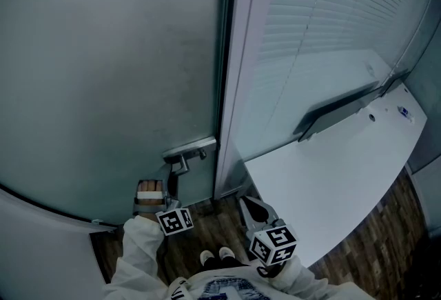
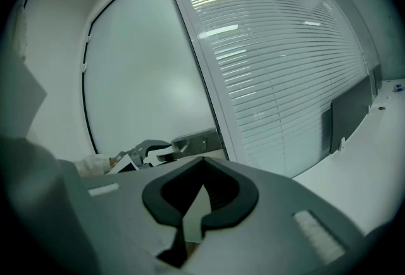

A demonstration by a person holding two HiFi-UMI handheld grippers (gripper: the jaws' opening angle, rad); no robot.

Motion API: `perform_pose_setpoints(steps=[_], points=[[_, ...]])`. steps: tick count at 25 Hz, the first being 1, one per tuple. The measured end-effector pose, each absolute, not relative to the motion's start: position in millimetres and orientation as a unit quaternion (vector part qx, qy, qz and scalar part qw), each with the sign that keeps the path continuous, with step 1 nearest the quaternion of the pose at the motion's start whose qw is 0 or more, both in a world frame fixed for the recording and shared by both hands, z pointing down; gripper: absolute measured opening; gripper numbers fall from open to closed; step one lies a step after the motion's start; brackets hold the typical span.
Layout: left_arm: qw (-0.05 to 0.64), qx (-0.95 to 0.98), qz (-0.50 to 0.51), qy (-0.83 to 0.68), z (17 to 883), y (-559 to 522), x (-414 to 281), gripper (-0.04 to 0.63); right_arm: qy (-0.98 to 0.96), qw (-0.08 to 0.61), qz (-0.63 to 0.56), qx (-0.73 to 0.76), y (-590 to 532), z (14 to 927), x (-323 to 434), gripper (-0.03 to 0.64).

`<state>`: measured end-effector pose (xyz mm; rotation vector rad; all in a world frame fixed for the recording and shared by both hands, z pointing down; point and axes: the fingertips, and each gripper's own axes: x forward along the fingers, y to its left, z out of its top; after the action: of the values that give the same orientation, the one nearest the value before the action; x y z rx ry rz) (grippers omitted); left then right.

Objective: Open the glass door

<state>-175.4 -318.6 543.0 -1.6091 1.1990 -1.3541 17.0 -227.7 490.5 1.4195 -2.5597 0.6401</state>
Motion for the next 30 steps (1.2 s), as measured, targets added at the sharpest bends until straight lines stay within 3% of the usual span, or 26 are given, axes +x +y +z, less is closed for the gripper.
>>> perform_pose_setpoints(steps=[6,13,24,30], points=[[0.356,-0.619,-0.518,0.47,550.8,-316.7,-172.8,0.109,-0.851,0.07,0.215,0.473,-230.3,490.2,16.9,0.005],[0.355,-0.627,-0.478,0.503,549.9,-318.9,-171.8,0.111,-0.855,0.076,0.223,0.462,-232.2,497.6,10.4,0.006],[0.257,-0.664,-0.356,0.606,563.8,-322.5,-173.6,0.117,-0.863,0.098,0.229,0.439,-229.1,505.0,7.5,0.006],[0.253,-0.662,-0.347,0.615,563.5,-317.0,-170.7,0.117,-0.863,0.105,0.233,0.435,-227.0,509.1,13.9,0.006]])
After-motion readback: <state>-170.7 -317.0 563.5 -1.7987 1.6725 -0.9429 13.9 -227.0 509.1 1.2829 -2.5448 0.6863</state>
